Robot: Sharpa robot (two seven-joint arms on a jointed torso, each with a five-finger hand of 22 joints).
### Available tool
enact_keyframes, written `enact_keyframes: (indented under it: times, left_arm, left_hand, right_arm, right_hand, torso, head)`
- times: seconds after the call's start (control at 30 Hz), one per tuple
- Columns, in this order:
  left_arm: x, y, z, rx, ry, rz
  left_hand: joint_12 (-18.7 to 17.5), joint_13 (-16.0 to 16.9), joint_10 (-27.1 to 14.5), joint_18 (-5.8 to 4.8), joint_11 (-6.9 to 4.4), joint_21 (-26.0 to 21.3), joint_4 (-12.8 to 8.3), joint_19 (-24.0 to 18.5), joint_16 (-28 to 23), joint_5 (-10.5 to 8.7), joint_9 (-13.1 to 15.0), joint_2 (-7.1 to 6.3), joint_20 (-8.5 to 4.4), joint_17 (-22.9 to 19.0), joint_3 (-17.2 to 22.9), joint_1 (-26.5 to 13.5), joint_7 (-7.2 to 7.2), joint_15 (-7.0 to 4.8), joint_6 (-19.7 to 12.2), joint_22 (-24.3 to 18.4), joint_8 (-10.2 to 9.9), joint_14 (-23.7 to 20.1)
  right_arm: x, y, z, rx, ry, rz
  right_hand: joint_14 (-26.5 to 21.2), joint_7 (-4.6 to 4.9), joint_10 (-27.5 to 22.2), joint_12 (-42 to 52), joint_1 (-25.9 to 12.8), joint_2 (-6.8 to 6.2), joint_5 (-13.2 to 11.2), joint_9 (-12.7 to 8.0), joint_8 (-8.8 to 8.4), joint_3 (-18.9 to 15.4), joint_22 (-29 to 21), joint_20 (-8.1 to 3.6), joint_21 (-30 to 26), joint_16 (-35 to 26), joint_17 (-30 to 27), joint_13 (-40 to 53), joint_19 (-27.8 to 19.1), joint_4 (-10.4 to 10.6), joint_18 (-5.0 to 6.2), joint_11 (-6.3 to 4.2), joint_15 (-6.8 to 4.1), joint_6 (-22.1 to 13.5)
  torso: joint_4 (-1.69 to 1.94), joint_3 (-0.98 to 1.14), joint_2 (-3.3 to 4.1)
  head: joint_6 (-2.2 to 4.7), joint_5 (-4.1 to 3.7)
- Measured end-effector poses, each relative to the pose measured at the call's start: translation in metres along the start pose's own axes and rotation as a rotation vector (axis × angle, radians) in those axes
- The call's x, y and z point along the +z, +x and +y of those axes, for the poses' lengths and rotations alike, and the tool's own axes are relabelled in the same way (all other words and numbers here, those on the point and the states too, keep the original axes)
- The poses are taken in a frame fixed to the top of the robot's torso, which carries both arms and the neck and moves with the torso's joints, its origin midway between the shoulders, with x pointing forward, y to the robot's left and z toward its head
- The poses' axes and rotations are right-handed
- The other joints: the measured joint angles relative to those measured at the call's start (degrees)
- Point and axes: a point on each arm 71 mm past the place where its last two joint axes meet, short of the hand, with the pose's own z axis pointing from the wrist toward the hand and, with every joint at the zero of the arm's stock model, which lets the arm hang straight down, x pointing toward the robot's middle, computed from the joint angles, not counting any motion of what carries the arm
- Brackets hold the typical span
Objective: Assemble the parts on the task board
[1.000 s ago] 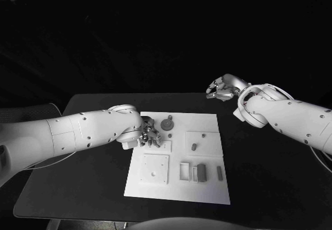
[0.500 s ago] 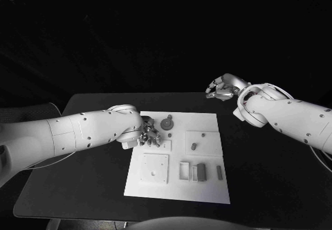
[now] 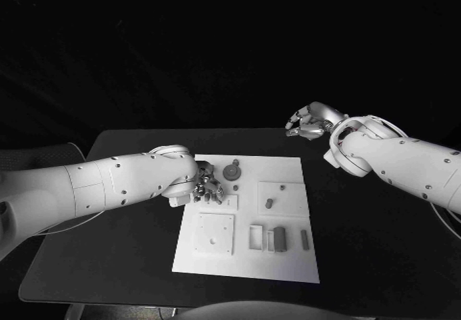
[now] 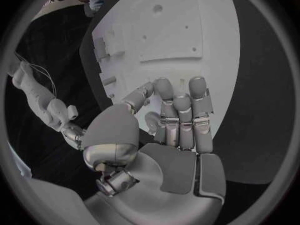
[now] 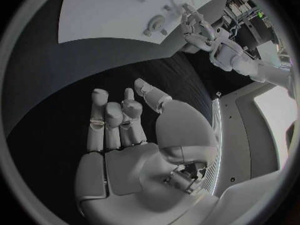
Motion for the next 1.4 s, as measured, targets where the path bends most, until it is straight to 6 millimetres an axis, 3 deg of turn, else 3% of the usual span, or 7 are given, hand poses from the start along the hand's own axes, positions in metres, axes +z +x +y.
enact_keyframes:
  times: [0.87, 0.97, 1.1, 1.27, 1.4]
  left_arm:
    - [0.0016, 0.0014, -0.0013, 0.008, 0.003, 0.004]
    - [0.0017, 0.0014, -0.0012, 0.008, 0.004, 0.004]
    - [0.0018, 0.0012, -0.0011, 0.008, 0.004, 0.004]
    - [0.0019, 0.0011, -0.001, 0.007, 0.005, 0.003]
    - [0.0019, 0.0009, -0.0009, 0.007, 0.006, 0.003]
  left_hand:
    - [0.29, -0.02, 0.01, -0.01, 0.01, 0.25, -0.1, -0.16, 0.05, -0.3, 0.29, 0.22, -0.11, -0.47, 0.08, 0.22, -0.01, 0.01, 0.01, -0.02, 0.22, -0.01]
    - [0.47, -0.2, -0.19, 0.0, -0.15, 0.47, 0.48, -0.56, 0.46, -2.75, 0.49, -0.07, -0.34, -0.92, -0.49, -0.07, -0.01, -0.27, 0.01, -0.02, 0.23, -0.29]
    - [0.51, -0.55, -0.33, 0.25, -0.1, 0.46, 1.88, -0.77, 0.56, -5.17, 0.79, -1.75, -0.55, -1.46, -0.99, -1.81, -1.26, -0.84, 1.27, -0.02, 0.54, -0.85]
    - [0.84, -0.84, -0.54, 0.35, 0.11, 0.46, 2.29, -0.8, 0.91, -5.18, 0.73, -2.87, -0.57, -1.98, -3.42, -4.7, -1.33, -0.95, 1.33, 0.02, 0.45, -0.97]
    - [0.84, -1.1, -0.55, 0.38, 0.12, 0.46, 3.18, -1.12, 0.94, -7.91, 0.74, -3.8, -0.59, -2.37, -4.46, -6.6, -1.33, -1.02, 1.33, 0.02, 0.45, -1.03]
  right_arm:
    - [0.0001, 0.0007, 0.0012, 0.001, -0.002, 0.003]
    - [0.0, 0.0007, 0.0012, 0.001, -0.003, 0.004]
    - [0.0, 0.0007, 0.0011, 0.001, -0.002, 0.004]
    - [0.0, 0.0006, 0.001, 0.001, -0.002, 0.004]
    - [0.0, 0.0006, 0.0008, 0.001, -0.002, 0.003]
  right_hand:
    - [0.08, 0.0, -0.11, 0.0, 0.0, 0.0, 0.0, 0.05, -0.21, 0.16, 0.0, 0.0, 0.0, -0.12, 0.0, 0.0, 0.0, 0.16, 0.0, 0.13, 0.11, 0.0]
    - [0.09, 0.0, -0.11, 0.0, 0.0, 0.0, 0.0, 0.05, -0.21, 0.16, 0.0, 0.0, 0.0, -0.21, 0.0, 0.0, 0.0, 0.16, 0.0, 0.13, 0.11, 0.0]
    - [0.16, 0.0, -0.11, 0.0, 0.0, 0.0, 0.0, 0.04, -0.21, 0.16, 0.0, 0.0, 0.0, -0.21, 0.0, 0.0, 0.0, 0.16, 0.0, 0.13, 0.19, 0.0]
    - [-0.1, 0.0, -0.1, 0.0, 0.0, 0.0, 0.0, 0.04, -0.2, 0.16, 0.0, 0.0, 0.0, -0.21, 0.0, 0.0, 0.0, 0.16, 0.0, 0.13, 0.06, 0.0]
    - [0.04, 0.2, -0.1, 0.0, 0.0, 0.0, 0.0, 0.04, -0.44, 0.16, 0.0, 0.0, 0.0, -0.21, 0.0, 0.0, 0.0, 0.16, 0.0, 0.13, -0.08, -0.2]
  torso:
    - [-0.03, 0.03, 0.0]
    - [-0.02, 0.04, 0.0]
    - [0.01, 0.04, 0.0]
    - [0.02, 0.04, -0.01]
    - [0.03, 0.03, -0.02]
  head:
    - [-0.01, -0.18]
    - [-0.01, -0.2]
    - [-0.01, -0.27]
    - [-0.03, -0.3]
    - [-0.04, -0.33]
